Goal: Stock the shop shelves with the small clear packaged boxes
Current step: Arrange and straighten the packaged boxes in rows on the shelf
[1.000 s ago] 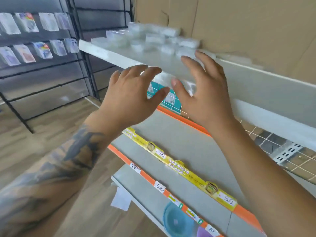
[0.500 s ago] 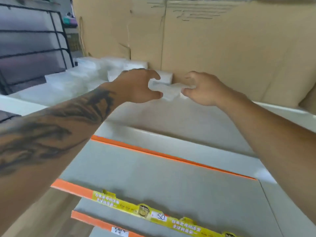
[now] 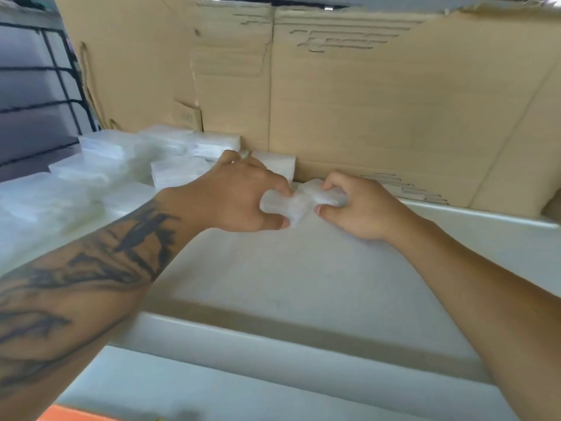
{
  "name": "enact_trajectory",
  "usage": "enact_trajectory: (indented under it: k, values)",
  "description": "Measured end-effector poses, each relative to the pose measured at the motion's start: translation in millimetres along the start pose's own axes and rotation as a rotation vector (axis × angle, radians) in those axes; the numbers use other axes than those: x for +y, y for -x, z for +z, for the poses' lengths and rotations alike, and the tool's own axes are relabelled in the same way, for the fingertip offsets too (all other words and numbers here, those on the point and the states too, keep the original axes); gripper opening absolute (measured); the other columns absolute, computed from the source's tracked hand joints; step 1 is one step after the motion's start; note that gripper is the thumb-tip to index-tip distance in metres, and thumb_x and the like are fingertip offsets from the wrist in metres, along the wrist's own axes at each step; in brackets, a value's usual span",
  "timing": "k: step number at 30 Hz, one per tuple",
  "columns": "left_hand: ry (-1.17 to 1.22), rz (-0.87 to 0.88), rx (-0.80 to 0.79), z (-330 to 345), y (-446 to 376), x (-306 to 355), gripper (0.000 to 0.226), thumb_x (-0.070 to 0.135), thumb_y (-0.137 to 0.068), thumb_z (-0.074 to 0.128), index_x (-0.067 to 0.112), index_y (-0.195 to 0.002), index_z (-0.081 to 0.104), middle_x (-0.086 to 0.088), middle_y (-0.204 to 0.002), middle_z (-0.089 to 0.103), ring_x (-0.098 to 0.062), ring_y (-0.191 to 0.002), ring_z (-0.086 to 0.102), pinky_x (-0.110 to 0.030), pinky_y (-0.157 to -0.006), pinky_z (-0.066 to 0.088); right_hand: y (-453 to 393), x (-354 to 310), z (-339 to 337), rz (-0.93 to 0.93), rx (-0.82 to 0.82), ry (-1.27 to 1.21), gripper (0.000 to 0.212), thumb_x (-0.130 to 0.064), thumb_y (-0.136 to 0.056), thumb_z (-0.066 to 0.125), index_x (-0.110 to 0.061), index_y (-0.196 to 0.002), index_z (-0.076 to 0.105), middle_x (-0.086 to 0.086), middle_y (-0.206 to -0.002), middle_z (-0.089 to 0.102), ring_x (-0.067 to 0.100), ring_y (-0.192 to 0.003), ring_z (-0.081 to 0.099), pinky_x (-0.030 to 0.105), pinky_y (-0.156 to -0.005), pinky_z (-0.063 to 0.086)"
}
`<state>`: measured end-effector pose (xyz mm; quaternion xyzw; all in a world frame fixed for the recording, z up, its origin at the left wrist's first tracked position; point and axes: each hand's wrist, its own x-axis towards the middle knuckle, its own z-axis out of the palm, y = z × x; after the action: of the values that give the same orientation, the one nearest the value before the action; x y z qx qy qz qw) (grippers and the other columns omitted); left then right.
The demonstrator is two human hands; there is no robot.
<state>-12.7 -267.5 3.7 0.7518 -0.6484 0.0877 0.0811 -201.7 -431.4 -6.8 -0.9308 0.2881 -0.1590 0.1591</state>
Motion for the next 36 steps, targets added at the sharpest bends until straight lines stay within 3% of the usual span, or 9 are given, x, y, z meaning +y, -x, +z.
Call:
enact_trajectory:
  k: [4, 7, 12, 19, 24, 27, 33, 36]
  values:
    - [0.05, -0.005, -0.004, -6.9, 1.3, 3.1, 0.057, 0.078, -0.077, 0.06, 0.045, -0.123, 0.061, 0.024, -0.118, 0.064, -0.004, -0.119, 0.052, -0.035, -0.105, 0.028, -2.3, -0.5, -5.1, 0.043, -0.019, 0.012, 0.031, -0.042, -0.086, 0.069, -0.038, -0.112, 0.053, -0.006, -0.108, 0.063, 0.018, -0.097, 0.063, 0.035, -0.086, 0.053]
    - [0.148, -0.013, -0.024, -9.7, 4.2, 8.4, 0.067, 0.083, -0.065, 0.056, 0.044, -0.119, 0.06, 0.02, -0.114, 0.064, -0.006, -0.111, 0.06, -0.035, -0.102, 0.04, -1.6, 1.2, -1.8, 0.017, 0.027, -0.007, 0.034, -0.048, -0.084, 0.073, -0.033, -0.107, 0.054, -0.005, -0.108, 0.065, 0.02, -0.099, 0.063, 0.038, -0.089, 0.053]
    - [0.196, -0.028, -0.059, -9.7, 3.3, 10.6, 0.063, 0.065, -0.078, 0.076, 0.042, -0.132, 0.053, 0.012, -0.118, 0.056, -0.009, -0.112, 0.055, -0.033, -0.099, 0.046, -3.0, 5.5, -0.6, 0.018, 0.055, -0.002, 0.031, -0.05, -0.085, 0.073, -0.035, -0.105, 0.055, -0.015, -0.106, 0.061, 0.016, -0.103, 0.059, 0.037, -0.091, 0.051]
    - [0.182, -0.022, -0.046, -11.3, 8.5, 20.3, 0.066, 0.062, -0.08, 0.075, 0.037, -0.137, 0.054, 0.01, -0.115, 0.053, -0.015, -0.117, 0.054, -0.034, -0.099, 0.044, 8.2, 2.6, -2.3, -0.008, 0.037, 0.097, 0.051, -0.051, -0.092, 0.066, -0.038, -0.139, 0.052, -0.006, -0.139, 0.059, 0.016, -0.128, 0.054, 0.037, -0.105, 0.045]
    - [0.312, -0.102, -0.055, -22.9, 23.6, 33.2, 0.074, 0.062, -0.071, 0.084, 0.037, -0.137, 0.059, 0.015, -0.112, 0.06, -0.01, -0.11, 0.061, -0.025, -0.089, 0.044, 33.2, -7.2, -18.0, 0.009, 0.053, 0.095, 0.06, -0.046, -0.09, 0.071, -0.032, -0.145, 0.05, -0.002, -0.145, 0.055, 0.021, -0.132, 0.052, 0.038, -0.108, 0.044]
    - [0.375, -0.077, 0.003, -35.7, 42.6, 60.2, 0.064, 0.054, -0.069, 0.089, 0.034, -0.126, 0.068, 0.01, -0.116, 0.066, -0.002, -0.105, 0.059, -0.019, -0.087, 0.042, 72.9, -9.9, -33.1, -0.044, 0.1, 0.108, 0.059, -0.047, -0.089, 0.068, -0.036, -0.144, 0.05, -0.001, -0.141, 0.057, 0.021, -0.128, 0.054, 0.039, -0.106, 0.045]
    - [0.464, -0.024, 0.21, -48.0, 105.8, 159.2, 0.052, 0.045, -0.072, 0.09, 0.03, -0.118, 0.072, 0.018, -0.113, 0.067, 0.016, -0.098, 0.055, -0.015, -0.095, 0.044, 198.2, 8.0, -76.0, -0.125, 0.238, 0.028, 0.055, -0.041, -0.088, 0.07, -0.038, -0.14, 0.053, -0.004, -0.129, 0.058, 0.017, -0.116, 0.056, 0.038, -0.102, 0.047]
    - [0.488, 0.011, 0.254, -47.8, 136.5, 226.8, 0.051, 0.045, -0.072, 0.089, 0.034, -0.119, 0.073, 0.022, -0.112, 0.066, 0.011, -0.101, 0.057, -0.004, -0.09, 0.04, 278.5, 31.7, -96.7, -0.175, 0.33, -0.078, 0.051, -0.034, -0.085, 0.076, -0.035, -0.134, 0.061, -0.008, -0.129, 0.061, 0.011, -0.116, 0.058, 0.029, -0.103, 0.045]
